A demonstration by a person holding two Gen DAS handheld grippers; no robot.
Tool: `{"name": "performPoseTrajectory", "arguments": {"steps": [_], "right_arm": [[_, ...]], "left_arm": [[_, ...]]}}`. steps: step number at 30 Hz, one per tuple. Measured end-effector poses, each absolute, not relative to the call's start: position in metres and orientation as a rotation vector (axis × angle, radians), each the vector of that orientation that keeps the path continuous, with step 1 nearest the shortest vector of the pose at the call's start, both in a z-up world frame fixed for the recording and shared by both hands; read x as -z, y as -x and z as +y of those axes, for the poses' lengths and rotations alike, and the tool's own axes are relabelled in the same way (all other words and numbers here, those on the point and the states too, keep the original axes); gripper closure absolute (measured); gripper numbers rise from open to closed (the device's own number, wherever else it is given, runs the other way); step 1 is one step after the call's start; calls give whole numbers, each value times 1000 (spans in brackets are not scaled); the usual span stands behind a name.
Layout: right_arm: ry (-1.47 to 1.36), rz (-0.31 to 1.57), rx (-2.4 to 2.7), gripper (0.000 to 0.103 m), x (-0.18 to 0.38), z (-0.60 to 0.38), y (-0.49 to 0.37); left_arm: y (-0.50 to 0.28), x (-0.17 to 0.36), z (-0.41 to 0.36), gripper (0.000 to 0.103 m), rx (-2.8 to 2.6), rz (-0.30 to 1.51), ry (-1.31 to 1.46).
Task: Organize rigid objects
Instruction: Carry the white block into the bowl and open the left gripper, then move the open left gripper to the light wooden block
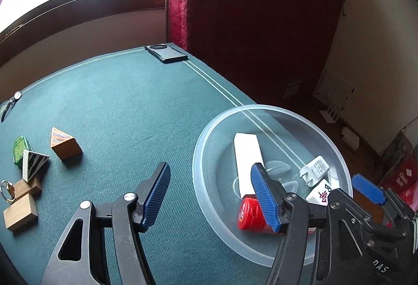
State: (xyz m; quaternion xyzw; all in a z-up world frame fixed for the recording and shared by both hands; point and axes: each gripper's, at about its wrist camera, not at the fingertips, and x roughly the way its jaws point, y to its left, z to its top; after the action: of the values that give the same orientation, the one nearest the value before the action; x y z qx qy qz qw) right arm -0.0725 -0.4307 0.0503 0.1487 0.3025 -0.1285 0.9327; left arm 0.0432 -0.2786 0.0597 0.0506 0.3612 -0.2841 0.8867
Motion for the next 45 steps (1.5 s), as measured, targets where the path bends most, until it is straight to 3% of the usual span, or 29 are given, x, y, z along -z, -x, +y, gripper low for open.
{"name": "performPoseTrajectory", "arguments": {"steps": [30,34,45], "right_arm": [[-181,635,224,26,-50,-379,71],[-175,634,215,26,-51,-373,70],[-136,635,149,24,-58,-343,63]], "left_arm": [[-31,-70,-198,33,396,659,-97],[-30,-71,-188,28,379,654,-91],[-31,-68,-155,24,321,663,-63]]}}
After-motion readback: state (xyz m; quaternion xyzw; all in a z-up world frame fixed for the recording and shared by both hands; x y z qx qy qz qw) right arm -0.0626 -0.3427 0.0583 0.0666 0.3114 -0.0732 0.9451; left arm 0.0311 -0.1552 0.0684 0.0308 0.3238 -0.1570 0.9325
